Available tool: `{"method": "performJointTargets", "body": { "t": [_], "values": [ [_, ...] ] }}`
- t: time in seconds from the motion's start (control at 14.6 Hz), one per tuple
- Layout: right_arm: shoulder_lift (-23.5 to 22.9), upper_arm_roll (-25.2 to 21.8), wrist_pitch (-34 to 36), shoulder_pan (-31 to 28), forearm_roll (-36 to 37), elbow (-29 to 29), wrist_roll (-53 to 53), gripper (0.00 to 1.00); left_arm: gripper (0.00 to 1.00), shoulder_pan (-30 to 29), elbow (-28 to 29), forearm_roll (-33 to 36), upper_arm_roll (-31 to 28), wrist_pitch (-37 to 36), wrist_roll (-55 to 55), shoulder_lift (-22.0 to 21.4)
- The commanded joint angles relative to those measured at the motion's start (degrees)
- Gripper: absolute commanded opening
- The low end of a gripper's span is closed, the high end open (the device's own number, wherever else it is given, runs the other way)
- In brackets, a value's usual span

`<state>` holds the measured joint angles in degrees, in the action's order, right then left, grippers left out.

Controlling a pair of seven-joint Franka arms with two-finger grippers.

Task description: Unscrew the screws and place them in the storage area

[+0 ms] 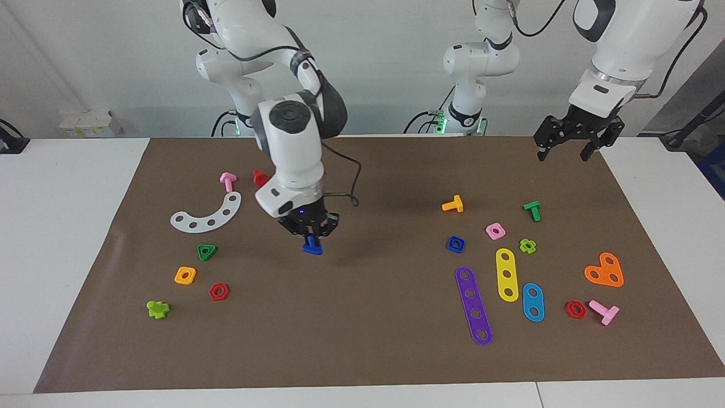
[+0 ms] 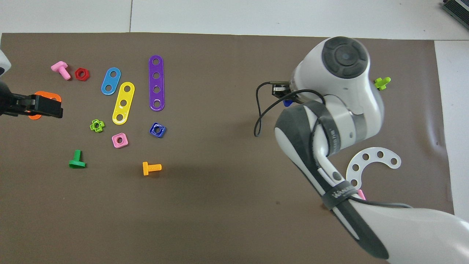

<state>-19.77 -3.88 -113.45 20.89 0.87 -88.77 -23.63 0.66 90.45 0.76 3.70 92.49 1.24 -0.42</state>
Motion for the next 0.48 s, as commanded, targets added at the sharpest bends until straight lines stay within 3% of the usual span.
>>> {"method": "performJointTargets", "body": {
  "t": [0.0,0.27,0.41],
  "values": [
    [3.85,0.89,-0.45,-5.49,-1.04,-8.23,8.14,0.0,1.0,-1.18,2.27,0.74,0.52,1.2,-0.1,-1.95],
    [8.42,0.89,-11.76,-13.4,-6.04,-23.61,21.94,0.0,1.0,-1.1,6.3,0.74,0.34,0.51,-0.27,-3.96],
    [8.43,0.89,-15.11,-14.29,-6.76,-27.14,22.66,0.0,1.0,-0.75,10.17,0.74,0.34,1.03,-0.19,-5.64]
  ]
}}
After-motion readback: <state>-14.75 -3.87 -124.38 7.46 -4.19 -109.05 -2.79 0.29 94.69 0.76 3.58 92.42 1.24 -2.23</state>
